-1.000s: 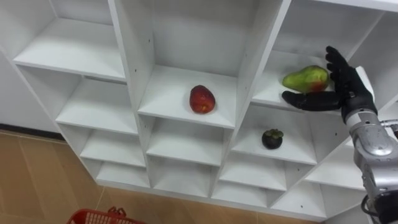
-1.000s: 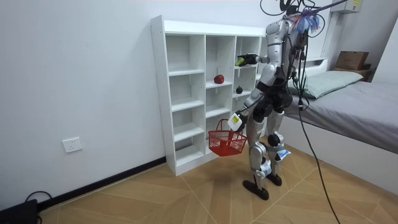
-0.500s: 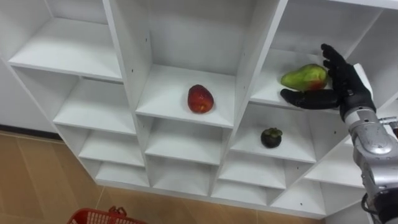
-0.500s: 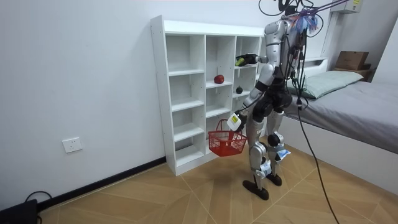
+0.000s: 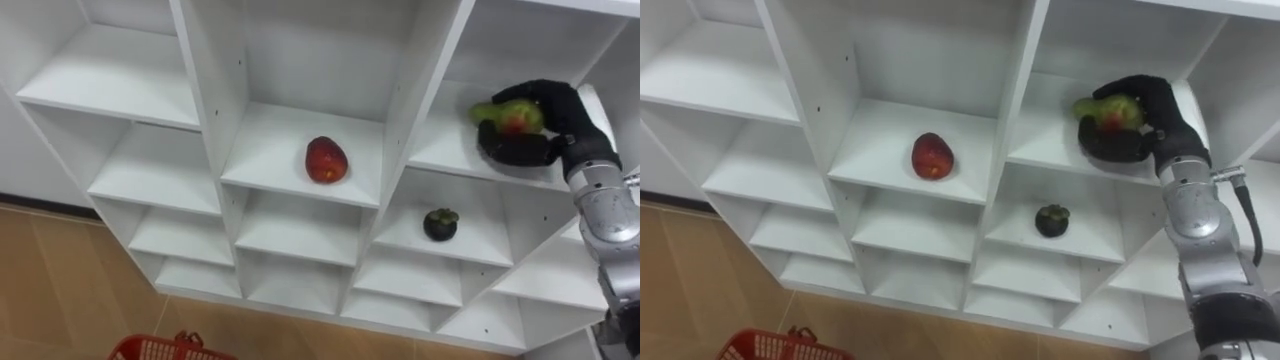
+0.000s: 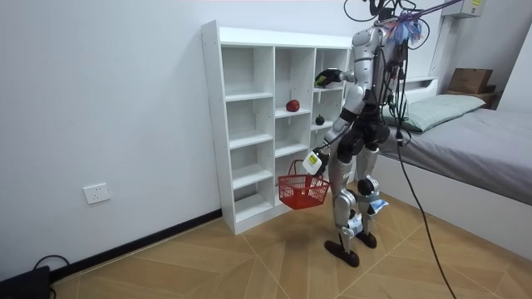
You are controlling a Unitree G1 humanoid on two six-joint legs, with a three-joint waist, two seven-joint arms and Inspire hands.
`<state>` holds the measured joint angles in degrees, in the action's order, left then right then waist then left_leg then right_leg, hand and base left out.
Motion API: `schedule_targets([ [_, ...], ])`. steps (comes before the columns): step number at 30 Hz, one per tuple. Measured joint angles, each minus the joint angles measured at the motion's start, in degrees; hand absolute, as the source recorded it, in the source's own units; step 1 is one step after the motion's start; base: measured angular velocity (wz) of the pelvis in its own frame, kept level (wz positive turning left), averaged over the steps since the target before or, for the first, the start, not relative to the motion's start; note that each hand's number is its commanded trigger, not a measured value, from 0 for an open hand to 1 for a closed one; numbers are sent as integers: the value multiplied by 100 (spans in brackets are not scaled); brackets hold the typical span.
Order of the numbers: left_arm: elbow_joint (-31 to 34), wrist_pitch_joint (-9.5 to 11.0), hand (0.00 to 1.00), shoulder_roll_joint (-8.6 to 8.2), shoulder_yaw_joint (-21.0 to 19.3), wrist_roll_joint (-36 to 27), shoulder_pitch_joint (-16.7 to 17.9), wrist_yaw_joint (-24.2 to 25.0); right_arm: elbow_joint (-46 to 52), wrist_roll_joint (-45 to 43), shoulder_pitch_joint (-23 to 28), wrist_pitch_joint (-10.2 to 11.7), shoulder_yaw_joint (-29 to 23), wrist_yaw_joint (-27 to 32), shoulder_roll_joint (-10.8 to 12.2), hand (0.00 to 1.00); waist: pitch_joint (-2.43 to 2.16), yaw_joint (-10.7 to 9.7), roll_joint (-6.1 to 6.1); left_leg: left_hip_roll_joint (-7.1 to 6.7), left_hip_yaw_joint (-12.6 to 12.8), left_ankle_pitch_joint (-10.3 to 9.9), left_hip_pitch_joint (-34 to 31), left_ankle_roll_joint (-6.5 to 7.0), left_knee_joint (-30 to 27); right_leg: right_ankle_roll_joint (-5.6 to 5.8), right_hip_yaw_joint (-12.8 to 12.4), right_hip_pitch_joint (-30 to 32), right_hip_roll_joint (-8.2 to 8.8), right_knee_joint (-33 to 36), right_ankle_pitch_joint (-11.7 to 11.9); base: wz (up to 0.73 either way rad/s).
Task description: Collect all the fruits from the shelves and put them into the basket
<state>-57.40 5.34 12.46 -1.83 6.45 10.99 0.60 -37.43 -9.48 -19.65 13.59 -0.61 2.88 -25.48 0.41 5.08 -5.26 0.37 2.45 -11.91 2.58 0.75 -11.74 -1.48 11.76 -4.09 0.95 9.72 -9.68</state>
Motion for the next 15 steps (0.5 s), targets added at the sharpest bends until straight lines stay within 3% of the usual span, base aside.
schedule_targets([
  [8,11,-2,100,1,4,-6,-27,2,443,2,17,-257,230,-113,19,100,10,2,27,-3,2,-1,-29,0,-6,0,-27,38,2,-7,0,0],
  [15,56,1,100,-2,32,-5,-114,8,1220,-213,315,-309,401,-123,99,100,-7,-20,94,17,68,-1,-81,0,-10,-10,-62,126,-5,17,12,-5],
])
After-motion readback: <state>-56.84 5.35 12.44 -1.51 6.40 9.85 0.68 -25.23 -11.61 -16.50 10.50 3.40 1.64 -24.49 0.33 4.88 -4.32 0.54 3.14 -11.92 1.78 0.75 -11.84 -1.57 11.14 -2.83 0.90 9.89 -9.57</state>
